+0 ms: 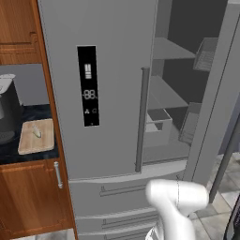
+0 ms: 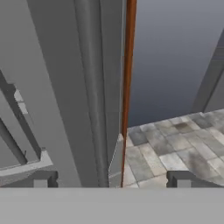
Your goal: Retrieve a lemon from the fridge and place it on the cutting board with the fish.
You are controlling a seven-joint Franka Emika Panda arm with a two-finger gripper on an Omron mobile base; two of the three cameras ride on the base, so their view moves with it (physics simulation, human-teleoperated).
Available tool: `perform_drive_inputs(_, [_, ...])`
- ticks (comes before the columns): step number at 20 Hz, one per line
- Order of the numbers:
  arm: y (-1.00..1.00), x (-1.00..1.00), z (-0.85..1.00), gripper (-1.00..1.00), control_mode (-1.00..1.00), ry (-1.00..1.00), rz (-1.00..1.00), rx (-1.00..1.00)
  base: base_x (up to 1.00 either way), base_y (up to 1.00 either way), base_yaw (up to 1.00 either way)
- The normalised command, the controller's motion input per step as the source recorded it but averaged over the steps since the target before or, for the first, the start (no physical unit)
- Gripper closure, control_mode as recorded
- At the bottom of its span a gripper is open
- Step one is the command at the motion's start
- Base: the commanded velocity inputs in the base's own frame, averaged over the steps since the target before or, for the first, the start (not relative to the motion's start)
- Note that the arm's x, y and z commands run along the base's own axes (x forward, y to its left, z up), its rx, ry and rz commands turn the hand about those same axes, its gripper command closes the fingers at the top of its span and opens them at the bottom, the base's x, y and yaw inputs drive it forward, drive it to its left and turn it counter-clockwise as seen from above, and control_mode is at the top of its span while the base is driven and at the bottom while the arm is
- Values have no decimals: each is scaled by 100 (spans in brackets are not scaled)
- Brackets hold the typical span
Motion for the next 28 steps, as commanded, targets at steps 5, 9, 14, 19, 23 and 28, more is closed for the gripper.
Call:
perform_drive_inputs(5, [79, 10, 9, -100, -100, 26, -34, -41, 0, 0, 0])
perform_drive_inputs(9, [69, 19, -2, -100, -100, 10, -27, -34, 0, 0, 0])
perform_drive_inputs(14, [72, 42, -1, -100, -100, 7, -10, -30, 0, 0, 0])
perform_drive_inputs(19, [75, 43, 5, -100, -100, 39, 0, -33, 0, 0, 0])
perform_drive_inputs(23, [28, 52, 0, -100, -100, 12, 0, -19, 0, 0, 0])
perform_drive_inputs(28, [-14, 68, 0, -100, -100, 35, 12, -10, 0, 0, 0])
